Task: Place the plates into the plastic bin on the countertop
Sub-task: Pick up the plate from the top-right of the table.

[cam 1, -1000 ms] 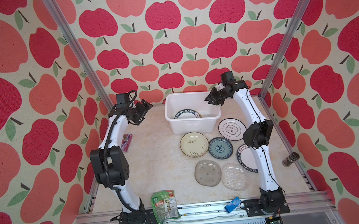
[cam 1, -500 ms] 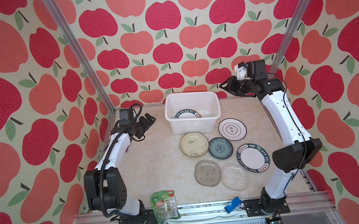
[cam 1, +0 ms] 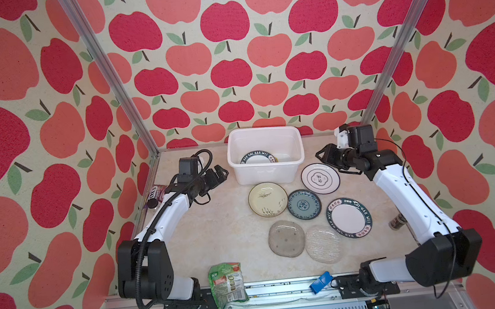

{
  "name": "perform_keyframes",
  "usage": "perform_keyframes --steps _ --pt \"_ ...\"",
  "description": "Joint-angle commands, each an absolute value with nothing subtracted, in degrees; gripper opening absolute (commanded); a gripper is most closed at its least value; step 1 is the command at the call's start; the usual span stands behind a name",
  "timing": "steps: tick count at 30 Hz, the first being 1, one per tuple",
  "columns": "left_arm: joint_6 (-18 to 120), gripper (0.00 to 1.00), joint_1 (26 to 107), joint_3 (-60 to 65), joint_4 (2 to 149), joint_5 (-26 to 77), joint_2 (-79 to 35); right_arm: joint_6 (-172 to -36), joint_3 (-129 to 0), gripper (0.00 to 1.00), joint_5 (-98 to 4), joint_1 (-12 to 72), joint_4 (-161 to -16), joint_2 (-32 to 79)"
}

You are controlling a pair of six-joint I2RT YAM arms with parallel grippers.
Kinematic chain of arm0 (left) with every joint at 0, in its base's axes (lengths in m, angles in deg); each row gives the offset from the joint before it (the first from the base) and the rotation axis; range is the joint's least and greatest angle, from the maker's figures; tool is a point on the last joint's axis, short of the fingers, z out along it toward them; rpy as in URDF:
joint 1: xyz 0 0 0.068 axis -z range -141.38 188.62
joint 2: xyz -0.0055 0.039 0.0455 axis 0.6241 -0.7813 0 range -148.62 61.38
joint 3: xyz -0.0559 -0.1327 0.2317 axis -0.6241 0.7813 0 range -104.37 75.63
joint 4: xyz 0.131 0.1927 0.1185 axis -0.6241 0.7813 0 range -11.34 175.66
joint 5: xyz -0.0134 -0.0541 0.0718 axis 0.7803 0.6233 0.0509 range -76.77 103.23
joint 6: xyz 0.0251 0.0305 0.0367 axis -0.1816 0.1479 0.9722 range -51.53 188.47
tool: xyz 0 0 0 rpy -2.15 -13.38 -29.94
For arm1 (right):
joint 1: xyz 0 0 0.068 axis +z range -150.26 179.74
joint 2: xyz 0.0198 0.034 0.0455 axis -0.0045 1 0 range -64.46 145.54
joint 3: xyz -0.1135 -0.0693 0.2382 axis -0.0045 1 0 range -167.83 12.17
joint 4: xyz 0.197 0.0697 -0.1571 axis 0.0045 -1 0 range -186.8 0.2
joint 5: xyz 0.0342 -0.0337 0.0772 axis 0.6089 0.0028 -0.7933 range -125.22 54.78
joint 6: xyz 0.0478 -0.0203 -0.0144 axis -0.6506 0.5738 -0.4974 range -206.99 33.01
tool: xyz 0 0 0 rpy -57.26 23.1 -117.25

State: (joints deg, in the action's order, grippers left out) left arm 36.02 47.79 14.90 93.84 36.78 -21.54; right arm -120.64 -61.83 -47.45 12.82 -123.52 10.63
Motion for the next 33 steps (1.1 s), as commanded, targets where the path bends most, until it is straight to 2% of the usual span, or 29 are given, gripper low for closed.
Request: perform_keyframes --steps 1,7,13,24,33 --pt "37.6 0.99 48.6 16.3 90.9 38.1 -20.1 -120.8 -54.5 0.36 -46.4 12.1 -121.5 6.9" --pt "36.3 0.99 49.1 17.3 86.3 40.8 -21.4 -124.9 -40.6 0.35 -54.8 4.6 -112.5 3.4" --pt "35.1 0.99 50.0 15.5 83.9 42.8 -25.2 -124.3 -37.5 0.34 -55.5 -0.5 -110.7 5.0" --pt "35.1 0.99 50.1 15.1 81.8 42.5 -28.7 -123.6 -33.7 0.38 -62.5 -12.2 -100.6 16.1" --pt "35.0 0.99 50.0 15.8 81.0 42.2 -29.4 -123.2 -34.6 0.38 -62.4 -13.5 -95.5 26.4"
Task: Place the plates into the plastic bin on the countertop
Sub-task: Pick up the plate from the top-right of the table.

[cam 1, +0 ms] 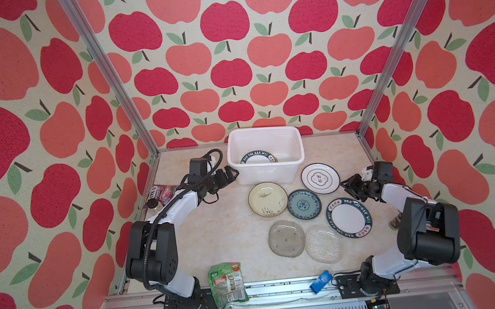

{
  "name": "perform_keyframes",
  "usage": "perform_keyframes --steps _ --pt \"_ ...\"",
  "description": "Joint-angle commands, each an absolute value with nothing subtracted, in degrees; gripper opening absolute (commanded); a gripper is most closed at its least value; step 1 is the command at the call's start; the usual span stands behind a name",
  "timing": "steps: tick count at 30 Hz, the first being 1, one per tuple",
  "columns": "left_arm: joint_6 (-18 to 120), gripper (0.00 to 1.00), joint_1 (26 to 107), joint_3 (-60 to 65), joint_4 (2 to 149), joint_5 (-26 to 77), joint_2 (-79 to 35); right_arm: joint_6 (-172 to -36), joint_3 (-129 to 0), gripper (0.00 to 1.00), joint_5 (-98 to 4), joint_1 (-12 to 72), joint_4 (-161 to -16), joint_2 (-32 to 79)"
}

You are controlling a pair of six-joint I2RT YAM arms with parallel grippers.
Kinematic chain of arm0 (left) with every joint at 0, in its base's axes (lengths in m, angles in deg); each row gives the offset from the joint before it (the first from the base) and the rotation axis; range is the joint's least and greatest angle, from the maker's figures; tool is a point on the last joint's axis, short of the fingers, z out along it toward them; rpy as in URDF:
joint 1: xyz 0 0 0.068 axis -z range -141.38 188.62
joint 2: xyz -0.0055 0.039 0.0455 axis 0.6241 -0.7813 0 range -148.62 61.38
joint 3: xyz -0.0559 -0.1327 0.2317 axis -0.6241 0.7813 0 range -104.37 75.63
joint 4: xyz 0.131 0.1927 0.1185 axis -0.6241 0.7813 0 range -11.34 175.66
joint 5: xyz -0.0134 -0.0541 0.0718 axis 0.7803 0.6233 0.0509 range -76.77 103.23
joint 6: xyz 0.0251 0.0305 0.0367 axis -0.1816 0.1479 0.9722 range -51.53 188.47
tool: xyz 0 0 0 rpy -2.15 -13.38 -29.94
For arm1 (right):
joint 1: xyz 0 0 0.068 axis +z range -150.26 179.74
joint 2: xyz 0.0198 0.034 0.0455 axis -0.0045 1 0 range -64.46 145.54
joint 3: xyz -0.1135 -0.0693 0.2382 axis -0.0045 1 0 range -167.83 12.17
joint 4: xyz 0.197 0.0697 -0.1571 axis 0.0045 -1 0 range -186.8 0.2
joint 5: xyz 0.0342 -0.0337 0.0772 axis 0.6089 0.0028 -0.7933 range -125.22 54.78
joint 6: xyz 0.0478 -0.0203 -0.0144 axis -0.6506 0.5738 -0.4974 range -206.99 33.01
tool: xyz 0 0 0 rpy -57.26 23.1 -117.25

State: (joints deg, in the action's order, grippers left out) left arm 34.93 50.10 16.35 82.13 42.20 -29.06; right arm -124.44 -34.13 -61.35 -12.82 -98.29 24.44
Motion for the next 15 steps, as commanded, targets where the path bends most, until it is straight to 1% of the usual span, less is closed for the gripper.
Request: perform_keyframes --steps 1,15 --pt "35.1 0.99 49.9 15.9 81.0 42.2 -29.4 -123.4 -34.8 0.38 -63.0 -13.5 -94.6 27.5" --pt "34.5 0.99 50.0 15.6 80.3 41.4 -31.3 -124.7 -36.7 0.38 -67.0 -13.8 -86.5 37.6"
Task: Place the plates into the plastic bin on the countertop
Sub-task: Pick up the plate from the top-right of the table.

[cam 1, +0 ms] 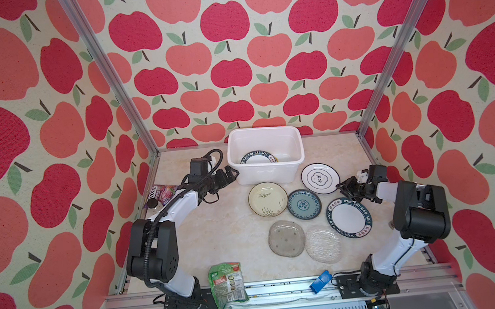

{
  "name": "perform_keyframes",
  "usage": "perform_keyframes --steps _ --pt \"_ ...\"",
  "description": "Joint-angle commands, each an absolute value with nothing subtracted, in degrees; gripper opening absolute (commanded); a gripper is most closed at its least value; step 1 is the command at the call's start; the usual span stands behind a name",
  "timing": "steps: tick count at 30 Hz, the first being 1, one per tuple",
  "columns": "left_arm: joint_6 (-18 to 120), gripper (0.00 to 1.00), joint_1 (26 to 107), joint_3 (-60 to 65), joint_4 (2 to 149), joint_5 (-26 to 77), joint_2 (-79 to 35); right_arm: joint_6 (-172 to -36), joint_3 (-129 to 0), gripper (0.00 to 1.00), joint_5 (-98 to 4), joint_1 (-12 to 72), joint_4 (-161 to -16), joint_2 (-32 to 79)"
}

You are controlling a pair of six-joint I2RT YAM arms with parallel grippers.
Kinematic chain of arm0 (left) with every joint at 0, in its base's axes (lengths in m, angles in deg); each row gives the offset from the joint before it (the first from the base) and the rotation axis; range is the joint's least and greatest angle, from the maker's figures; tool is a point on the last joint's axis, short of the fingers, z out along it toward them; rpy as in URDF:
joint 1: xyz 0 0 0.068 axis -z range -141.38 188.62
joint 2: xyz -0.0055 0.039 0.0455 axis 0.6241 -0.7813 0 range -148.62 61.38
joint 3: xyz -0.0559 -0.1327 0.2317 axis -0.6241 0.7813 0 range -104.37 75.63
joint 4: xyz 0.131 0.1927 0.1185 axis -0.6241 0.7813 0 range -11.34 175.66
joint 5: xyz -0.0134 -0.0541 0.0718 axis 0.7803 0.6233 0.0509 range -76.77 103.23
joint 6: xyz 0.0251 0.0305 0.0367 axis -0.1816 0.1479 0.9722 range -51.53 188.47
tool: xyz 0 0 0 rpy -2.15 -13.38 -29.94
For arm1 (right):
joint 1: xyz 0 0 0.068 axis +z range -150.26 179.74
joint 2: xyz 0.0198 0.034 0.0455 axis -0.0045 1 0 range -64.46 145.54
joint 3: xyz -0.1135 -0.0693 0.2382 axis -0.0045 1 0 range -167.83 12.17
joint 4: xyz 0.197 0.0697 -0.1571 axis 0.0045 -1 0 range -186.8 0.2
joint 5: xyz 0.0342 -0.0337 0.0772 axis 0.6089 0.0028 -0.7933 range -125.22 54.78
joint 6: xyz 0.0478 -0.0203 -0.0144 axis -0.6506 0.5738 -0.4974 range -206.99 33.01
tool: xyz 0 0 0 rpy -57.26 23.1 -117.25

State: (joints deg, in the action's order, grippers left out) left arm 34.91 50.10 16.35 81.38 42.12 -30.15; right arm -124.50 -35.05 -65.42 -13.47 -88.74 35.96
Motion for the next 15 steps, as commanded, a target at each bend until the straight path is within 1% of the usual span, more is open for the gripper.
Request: perform_keyframes --steps 1,10,15 --pt "34.3 0.99 50.0 15.7 80.2 41.4 -31.4 -124.8 -36.8 0.38 -67.0 -13.8 -86.1 38.0" --pt "33.9 0.99 50.0 16.3 79.9 41.0 -31.3 -127.0 -37.7 0.36 -69.5 -13.7 -82.6 42.1" --pt "33.6 0.99 50.0 17.2 79.5 41.0 -31.1 -127.4 -37.9 0.31 -70.0 -13.6 -81.8 43.3"
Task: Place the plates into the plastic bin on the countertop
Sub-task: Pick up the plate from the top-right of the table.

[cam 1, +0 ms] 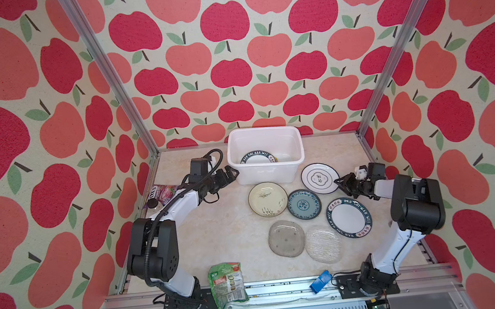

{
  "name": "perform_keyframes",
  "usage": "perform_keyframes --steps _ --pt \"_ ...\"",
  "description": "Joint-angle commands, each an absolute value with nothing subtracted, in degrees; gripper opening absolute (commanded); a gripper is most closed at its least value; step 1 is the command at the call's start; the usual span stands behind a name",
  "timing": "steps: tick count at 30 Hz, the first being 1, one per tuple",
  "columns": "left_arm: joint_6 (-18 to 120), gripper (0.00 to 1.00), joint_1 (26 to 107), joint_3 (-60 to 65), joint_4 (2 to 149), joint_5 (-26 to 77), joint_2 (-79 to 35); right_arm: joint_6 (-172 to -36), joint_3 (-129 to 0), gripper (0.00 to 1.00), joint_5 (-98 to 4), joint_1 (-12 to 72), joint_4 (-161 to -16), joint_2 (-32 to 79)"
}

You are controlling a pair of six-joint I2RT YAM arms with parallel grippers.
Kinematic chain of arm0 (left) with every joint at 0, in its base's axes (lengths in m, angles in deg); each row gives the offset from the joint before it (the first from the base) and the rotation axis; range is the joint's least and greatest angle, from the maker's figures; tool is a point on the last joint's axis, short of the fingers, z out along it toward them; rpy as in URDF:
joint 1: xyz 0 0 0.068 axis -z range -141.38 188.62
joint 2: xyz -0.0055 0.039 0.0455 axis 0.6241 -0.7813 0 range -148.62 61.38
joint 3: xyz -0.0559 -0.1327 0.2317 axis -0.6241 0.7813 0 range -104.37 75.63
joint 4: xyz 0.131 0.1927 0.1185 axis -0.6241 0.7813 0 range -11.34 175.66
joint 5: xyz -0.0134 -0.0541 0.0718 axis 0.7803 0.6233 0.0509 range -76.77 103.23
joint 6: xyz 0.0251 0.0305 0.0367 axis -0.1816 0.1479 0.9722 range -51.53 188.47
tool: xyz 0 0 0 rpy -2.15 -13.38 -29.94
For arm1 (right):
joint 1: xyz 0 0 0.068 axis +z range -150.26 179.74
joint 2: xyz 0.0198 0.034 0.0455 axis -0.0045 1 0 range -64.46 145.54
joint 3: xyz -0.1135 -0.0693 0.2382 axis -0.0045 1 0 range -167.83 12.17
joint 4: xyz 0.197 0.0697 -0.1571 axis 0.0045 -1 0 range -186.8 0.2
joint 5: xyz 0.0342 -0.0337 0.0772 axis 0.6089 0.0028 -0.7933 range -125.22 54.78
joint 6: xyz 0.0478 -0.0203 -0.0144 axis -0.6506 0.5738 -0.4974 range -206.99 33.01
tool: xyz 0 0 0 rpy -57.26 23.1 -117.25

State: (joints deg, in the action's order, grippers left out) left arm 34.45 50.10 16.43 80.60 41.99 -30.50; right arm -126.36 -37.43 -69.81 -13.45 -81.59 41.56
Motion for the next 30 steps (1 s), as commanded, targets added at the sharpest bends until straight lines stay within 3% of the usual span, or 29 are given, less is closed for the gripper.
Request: perform_keyframes --steps 1,11,23,30 --pt "33.5 0.99 49.9 17.3 79.7 41.0 -31.1 -127.6 -37.7 0.28 -70.1 -13.6 -81.4 43.4" --pt "33.0 0.99 48.5 18.6 79.4 41.3 -30.0 -131.3 -36.5 0.25 -72.9 -13.2 -74.7 46.3" --pt "32.9 0.99 46.8 19.2 78.9 42.3 -29.3 -135.1 -34.5 0.03 -74.4 -13.1 -69.2 46.3" --pt "33.3 0.99 46.7 18.8 79.2 42.9 -28.7 -135.6 -33.9 0.00 -72.5 -13.1 -72.4 39.6"
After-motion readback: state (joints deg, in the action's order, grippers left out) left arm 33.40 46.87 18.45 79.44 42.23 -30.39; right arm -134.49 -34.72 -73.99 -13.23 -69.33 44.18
